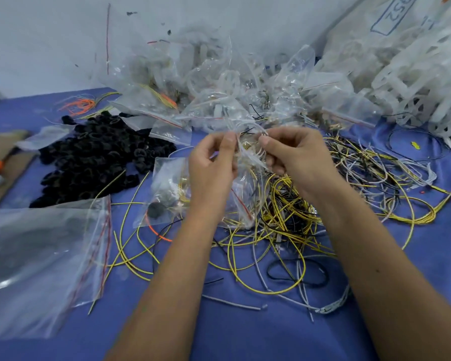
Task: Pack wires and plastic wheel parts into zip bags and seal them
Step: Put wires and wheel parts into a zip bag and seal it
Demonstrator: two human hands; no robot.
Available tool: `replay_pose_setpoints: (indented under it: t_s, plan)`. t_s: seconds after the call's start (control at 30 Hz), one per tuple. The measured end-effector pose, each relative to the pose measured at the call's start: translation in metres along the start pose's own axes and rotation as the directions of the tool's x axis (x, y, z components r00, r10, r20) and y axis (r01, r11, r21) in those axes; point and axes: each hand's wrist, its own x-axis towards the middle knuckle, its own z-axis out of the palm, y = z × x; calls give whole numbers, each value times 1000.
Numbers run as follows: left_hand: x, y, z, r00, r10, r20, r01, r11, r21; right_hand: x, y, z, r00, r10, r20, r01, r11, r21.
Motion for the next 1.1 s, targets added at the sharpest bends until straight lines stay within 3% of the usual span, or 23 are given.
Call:
replay_pose_setpoints:
  t_s: [0.03,0.1,0.17,0.33,0.47,0.63,0.73,0.83,0.9,1.1]
  plan:
    - [-4,-2,2,994,101,-45,-88,969,232,0,0,-2,998,-9,-67,10,1000,16]
    - [-15,-5,6,968,249,-31,-176,763,622,0,-1,-5,983,-18,-184,26,999,38]
    - [-24,-7,12,968,249,11,-172,636,753,0,-1,-7,963,-13,-270,25,999,38]
    - [-28,-9,21,985,160,59,-161,763,625,-2,-3,-9,935,8,-355,-22,999,-36]
    - [-29,-10,23,989,140,37,-138,833,535,-4,-7,-12,958,35,-285,-51,998,-48]
    - [-21,-9,19,978,5,-211,56,957,284,-6,-12,-26,986,50,-156,-60,996,-60]
    - [-15,-6,14,960,-18,-281,67,984,164,-6,-12,-31,997,56,-53,-65,980,-189]
    - [-15,-3,12,947,73,-311,-6,977,213,-9,-12,-28,999,23,40,-6,922,-387]
    - [-16,-2,12,943,136,-303,-51,960,274,-10,-12,-26,1000,-6,20,14,907,-420]
    - [-19,-5,13,993,74,-93,-11,835,549,-6,-15,-33,953,-132,-274,37,944,-327]
